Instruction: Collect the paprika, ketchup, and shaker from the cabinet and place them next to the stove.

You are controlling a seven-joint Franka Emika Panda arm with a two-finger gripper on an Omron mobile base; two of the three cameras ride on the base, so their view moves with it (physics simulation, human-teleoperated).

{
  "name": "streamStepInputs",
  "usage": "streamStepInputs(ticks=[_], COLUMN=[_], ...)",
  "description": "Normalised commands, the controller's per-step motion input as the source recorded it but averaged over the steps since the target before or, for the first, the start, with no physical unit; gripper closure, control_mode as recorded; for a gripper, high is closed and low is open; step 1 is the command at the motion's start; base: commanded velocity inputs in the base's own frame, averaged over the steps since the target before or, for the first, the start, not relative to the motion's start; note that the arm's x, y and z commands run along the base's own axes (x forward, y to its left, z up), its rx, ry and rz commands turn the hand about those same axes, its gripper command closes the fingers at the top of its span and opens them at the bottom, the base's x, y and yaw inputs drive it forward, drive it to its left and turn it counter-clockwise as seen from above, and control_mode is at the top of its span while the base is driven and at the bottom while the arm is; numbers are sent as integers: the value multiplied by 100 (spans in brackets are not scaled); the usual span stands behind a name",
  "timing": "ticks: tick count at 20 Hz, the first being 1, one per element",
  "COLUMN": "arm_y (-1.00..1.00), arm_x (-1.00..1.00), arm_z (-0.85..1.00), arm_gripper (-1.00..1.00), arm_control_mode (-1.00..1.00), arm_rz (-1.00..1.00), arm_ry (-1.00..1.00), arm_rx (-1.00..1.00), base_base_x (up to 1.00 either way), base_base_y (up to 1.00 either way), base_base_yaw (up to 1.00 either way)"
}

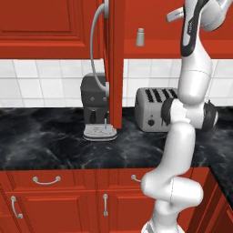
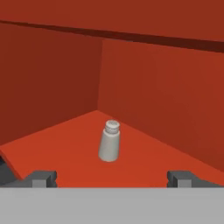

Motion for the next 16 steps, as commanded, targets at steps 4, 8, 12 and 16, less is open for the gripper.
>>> streamStepInputs(ticks=[4, 8, 12, 16], arm_y=[21, 8, 2, 9], arm_x=[20, 24, 33, 35], arm_z=[-18, -2, 0, 0], arm_gripper=[-100, -100, -100, -100], arm_control_mode=[-100, -100, -100, -100], arm_rz=[0, 0, 0, 0], arm_ry=[0, 2, 2, 1], arm_rx=[0, 0, 0, 0], base_base_x=[0, 0, 0, 0], base_base_y=[0, 0, 0, 0], base_base_yaw=[0, 0, 0, 0])
